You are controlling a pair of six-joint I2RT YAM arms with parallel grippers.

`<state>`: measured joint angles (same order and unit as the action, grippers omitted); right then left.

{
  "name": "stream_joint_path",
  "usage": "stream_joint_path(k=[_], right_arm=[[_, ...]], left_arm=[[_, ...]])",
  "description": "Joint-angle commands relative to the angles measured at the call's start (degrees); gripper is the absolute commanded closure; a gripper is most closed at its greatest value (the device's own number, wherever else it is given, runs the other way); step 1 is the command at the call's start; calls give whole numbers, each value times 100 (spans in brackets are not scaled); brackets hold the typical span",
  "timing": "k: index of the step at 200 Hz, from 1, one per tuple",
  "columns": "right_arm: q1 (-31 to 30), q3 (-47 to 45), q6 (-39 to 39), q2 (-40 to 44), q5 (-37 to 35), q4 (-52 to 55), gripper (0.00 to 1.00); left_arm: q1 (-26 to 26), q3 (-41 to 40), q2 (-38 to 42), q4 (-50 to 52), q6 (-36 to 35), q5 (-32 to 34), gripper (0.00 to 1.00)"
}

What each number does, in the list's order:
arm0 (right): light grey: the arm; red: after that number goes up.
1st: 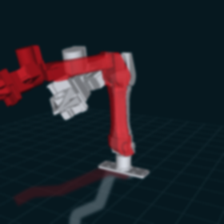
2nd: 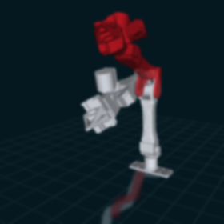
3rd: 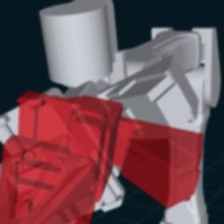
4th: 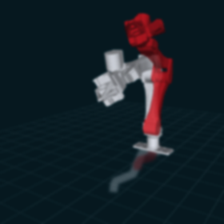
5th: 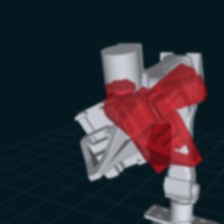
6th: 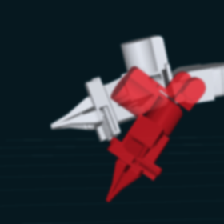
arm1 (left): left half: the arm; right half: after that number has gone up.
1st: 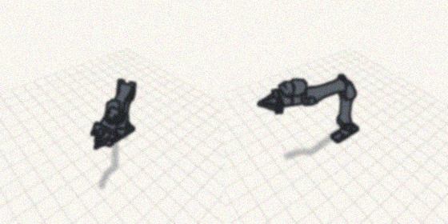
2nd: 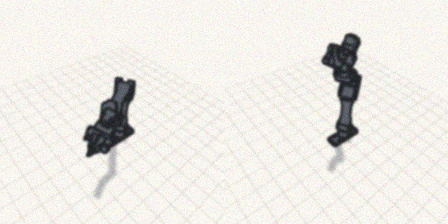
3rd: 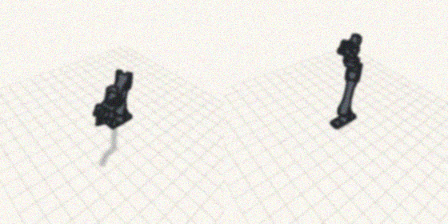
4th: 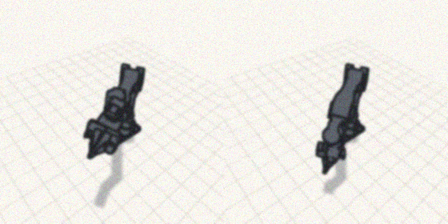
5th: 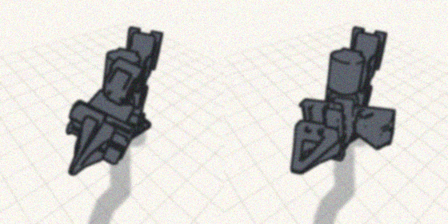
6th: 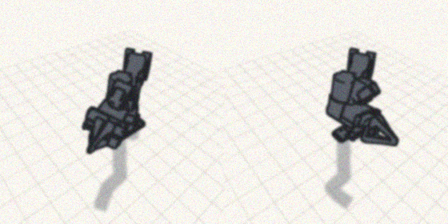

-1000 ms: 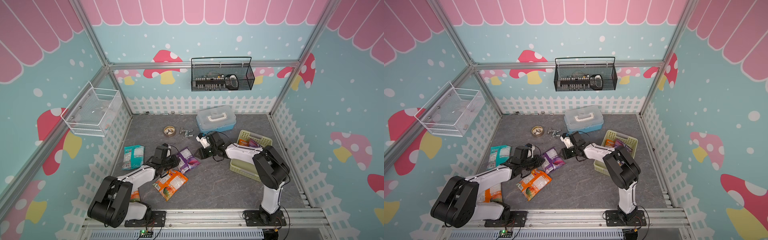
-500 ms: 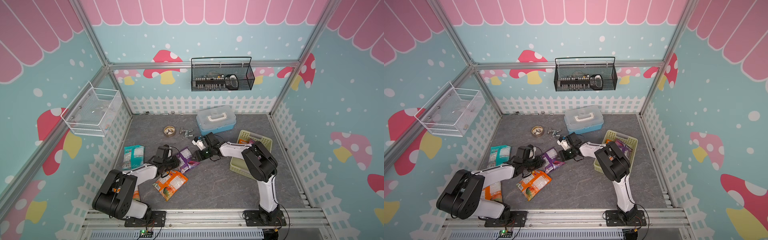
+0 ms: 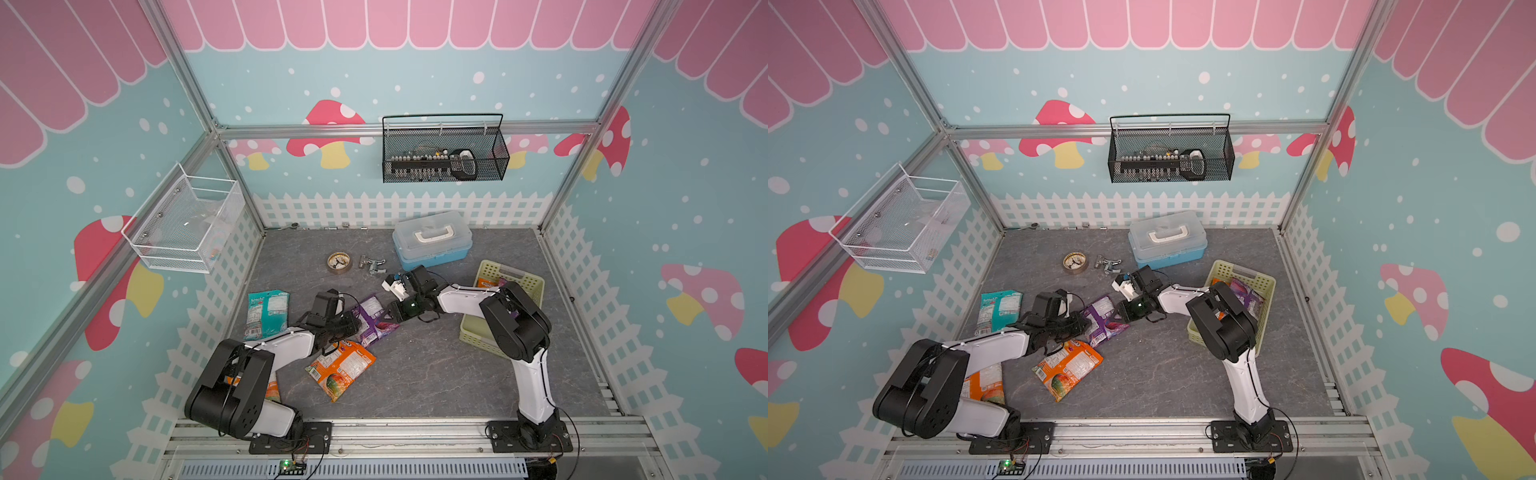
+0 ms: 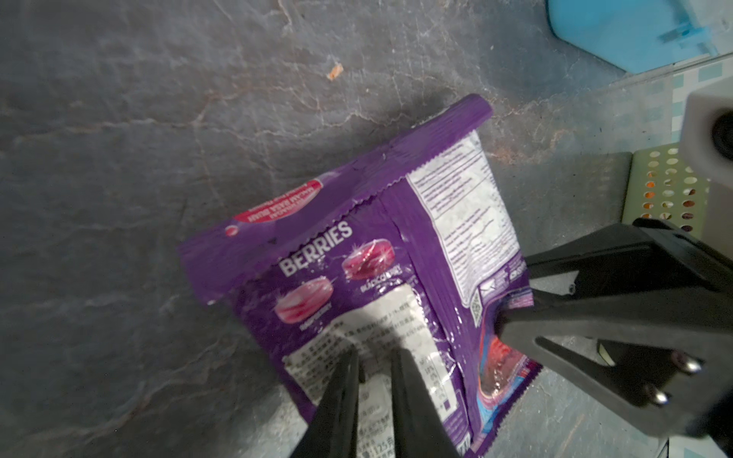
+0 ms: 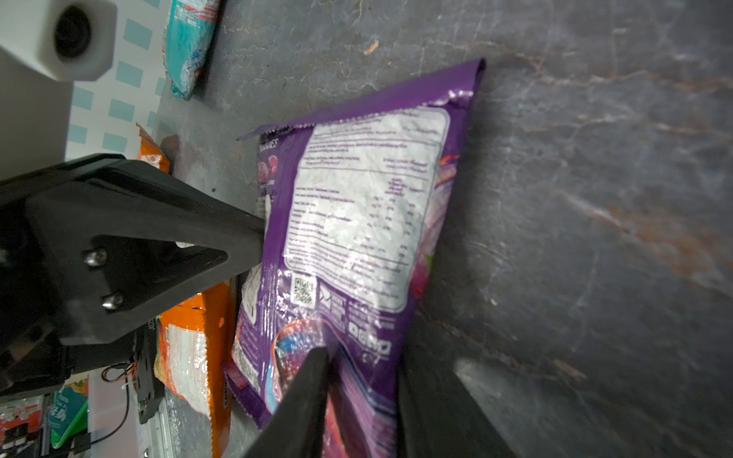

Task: Put the candies in the basket
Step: Pick up the candy at the center of the board.

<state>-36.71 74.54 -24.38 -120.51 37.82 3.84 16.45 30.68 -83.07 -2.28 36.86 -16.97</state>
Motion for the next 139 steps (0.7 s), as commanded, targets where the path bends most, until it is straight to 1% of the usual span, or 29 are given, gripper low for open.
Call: stream_joint_path(k=[1,45,71,91,104,110,139], right_arm=[[-12,-23,29,118,-42,34,83],[-12,-148,113,428,73,-58,100],[-16,-215,118,648,-31,-58,100],[-7,-310,135,941,-219,-67,100],[-4,-401,129,1132,-395,-104,100],[-3,-463,118,1385,-472,-136,100],[8,-816,39,2110,-893,-272,100]], left_arm=[[-28,-1,-54,9,-127,62,77],[-28,35,48,0,-96,50,75],[-28,76,302,0,-14,-98,72],[-28,143,648,-1,-8,-237,63],[-29,206,900,42,-30,-323,59],[-32,242,1038,64,-37,-358,56],[-28,541,1612,400,-201,-438,37]])
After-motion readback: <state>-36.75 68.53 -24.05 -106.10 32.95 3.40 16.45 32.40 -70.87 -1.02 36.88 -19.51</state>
